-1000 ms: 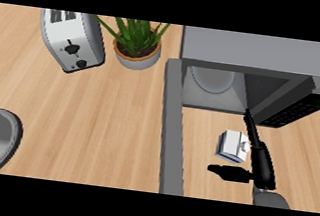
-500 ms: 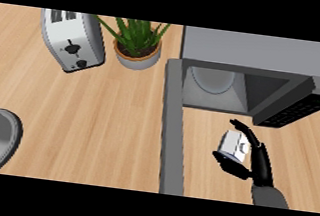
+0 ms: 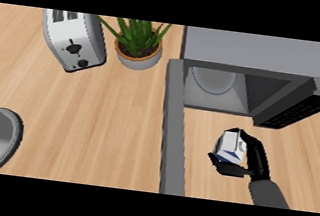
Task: Pick up the milk, place it into the microwave and close the microwave
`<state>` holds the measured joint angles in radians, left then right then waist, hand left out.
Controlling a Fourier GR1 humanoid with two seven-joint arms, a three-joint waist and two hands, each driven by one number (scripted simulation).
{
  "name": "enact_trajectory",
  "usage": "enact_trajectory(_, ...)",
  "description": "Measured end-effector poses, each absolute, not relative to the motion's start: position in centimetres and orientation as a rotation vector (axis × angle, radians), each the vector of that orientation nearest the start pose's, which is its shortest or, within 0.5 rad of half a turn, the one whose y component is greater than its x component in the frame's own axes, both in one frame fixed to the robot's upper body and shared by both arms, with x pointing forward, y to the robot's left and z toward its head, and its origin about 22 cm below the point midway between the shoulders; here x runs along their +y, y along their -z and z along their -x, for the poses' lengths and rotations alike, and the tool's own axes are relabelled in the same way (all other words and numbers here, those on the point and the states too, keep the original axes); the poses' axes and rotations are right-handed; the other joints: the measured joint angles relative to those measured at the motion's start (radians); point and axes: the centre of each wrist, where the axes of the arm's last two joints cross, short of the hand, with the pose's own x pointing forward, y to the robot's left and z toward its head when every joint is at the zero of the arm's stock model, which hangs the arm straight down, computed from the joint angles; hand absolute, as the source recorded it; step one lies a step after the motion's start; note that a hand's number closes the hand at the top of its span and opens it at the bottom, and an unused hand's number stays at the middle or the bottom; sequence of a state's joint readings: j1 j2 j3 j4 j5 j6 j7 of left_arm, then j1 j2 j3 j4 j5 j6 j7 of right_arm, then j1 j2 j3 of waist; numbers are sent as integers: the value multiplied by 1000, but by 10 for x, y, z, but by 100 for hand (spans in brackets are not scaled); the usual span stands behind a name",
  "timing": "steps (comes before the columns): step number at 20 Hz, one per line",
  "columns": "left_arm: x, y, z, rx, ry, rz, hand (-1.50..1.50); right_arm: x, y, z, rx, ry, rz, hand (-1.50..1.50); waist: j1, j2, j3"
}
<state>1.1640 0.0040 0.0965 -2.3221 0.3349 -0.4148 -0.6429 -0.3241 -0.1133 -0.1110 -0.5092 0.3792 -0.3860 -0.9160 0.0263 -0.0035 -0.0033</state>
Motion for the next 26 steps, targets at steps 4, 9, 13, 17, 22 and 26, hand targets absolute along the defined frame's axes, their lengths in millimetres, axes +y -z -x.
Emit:
enact_trajectory(4, 286, -74, 24, -1985, -191, -58, -150, -273, 142, -269, -1768, -548, 480, 150, 6, 4, 2)
enact_trajectory(9, 287, -71, 23, -1980, -190, -40, -150, -283, 129, -290, -1826, -547, 427, 150, 14, 10, 5)
enact_trajectory(13, 291, -71, 24, -1978, -202, -49, -150, -281, 122, -301, -1867, -543, 366, 150, 12, 11, 6)
enact_trajectory(17, 292, -73, 24, -1975, -210, -39, -150, -268, 119, -307, -1904, -550, 248, 150, 3, 8, 5)
enact_trajectory(22, 297, -71, 26, -1968, -224, -57, -150, -248, 101, -326, -1969, -584, 148, 150, -14, 1, 4)
enact_trajectory(26, 305, -66, 30, -1953, -231, -75, -150, -232, 79, -341, -2030, -585, 166, 150, -22, -3, 3)
